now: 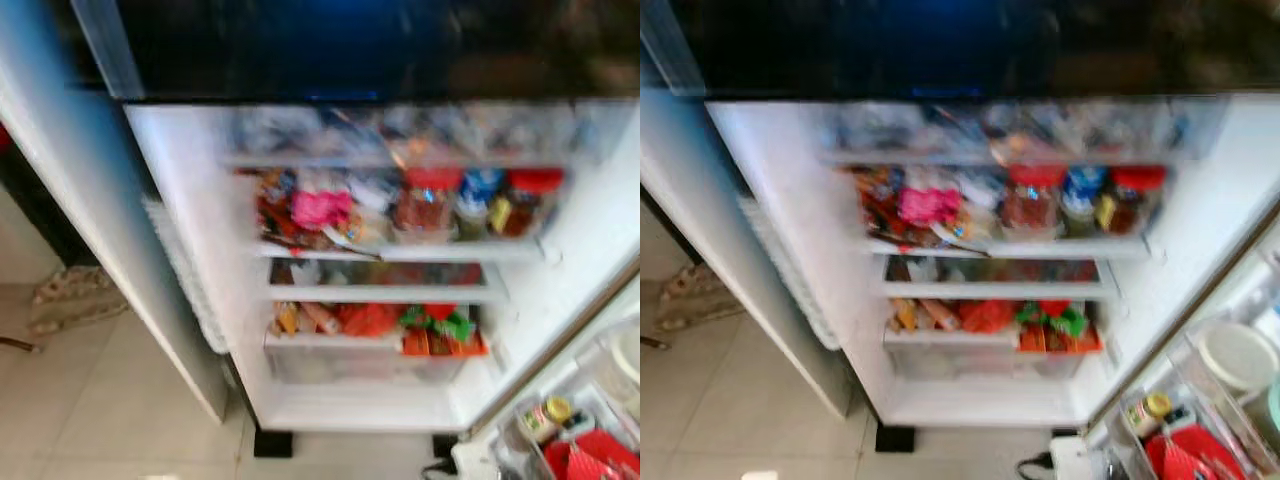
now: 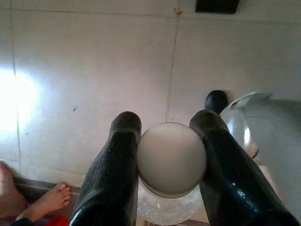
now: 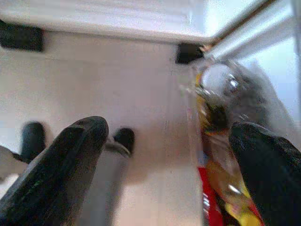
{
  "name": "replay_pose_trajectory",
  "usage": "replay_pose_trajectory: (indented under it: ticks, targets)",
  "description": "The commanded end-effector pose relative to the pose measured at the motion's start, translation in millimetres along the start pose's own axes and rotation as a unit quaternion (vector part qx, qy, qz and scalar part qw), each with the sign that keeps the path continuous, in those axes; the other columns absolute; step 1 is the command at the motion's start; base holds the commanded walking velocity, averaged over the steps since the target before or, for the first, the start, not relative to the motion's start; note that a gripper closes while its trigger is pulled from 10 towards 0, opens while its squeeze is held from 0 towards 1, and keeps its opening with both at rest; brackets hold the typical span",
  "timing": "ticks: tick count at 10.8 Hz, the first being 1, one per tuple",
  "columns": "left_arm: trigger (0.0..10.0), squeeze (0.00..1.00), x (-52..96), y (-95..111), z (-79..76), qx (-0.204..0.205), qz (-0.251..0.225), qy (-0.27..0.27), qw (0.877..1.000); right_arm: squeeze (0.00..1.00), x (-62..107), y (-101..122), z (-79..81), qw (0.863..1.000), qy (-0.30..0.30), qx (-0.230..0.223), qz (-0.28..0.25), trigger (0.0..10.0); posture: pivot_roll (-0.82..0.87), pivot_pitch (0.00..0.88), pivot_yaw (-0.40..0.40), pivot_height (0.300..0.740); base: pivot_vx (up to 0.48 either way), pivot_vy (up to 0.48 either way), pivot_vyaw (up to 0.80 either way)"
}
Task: Restocking fridge
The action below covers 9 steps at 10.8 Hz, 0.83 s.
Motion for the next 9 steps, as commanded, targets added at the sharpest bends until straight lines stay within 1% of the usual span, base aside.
replay_pose_trajectory:
  ticks: [1,2,3,6,9]
  targets:
    - [10.0,0.00,1.8,-10.8,4.3,0.000,0.015,0.003,1.000,0.00,-0.6,2.2,3.0,1.000,0.001,0.005,0.003,10.0,0.03,0.000,0.017,0.740,0.000,0.000,0.00]
    - [10.0,0.00,1.8,-10.8,4.0,0.000,0.015,0.002,1.000,0.00,-0.7,-0.8,-0.2,0.999,-0.015,0.022,0.022,10.0,0.03,0.000,0.016,0.740,0.000,0.000,0.00]
    - [10.0,0.00,1.8,-10.7,4.0,0.000,0.015,0.002,1.000,0.00,-0.5,-1.7,-1.7,0.999,-0.027,0.015,0.025,10.0,0.03,0.000,0.016,0.740,0.000,0.000,0.00]
    - [10.0,0.00,1.7,-10.6,3.9,0.000,0.015,0.003,1.000,0.00,-0.4,-2.7,-4.1,0.998,-0.040,0.024,0.034,10.0,0.03,0.000,0.015,0.740,0.000,0.000,0.00]
    - [10.0,0.00,1.8,-10.9,4.2,-0.001,0.015,0.003,1.000,0.00,-0.2,-2.9,-4.9,0.998,-0.049,0.021,0.032,10.0,0.03,0.000,0.017,0.740,0.000,0.000,0.00]
Point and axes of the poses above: a point about 5 cm out from each wrist's last joint towards the gripper, its own x axis pointing back from the gripper into the wrist, its own y axis along the axis of the wrist's last joint, z = x × y, the point moved 3 cm from there along -x, pointing out of the wrist towards the gripper, and after that the axes turned 11 degrees about x, right-handed, at the moved point
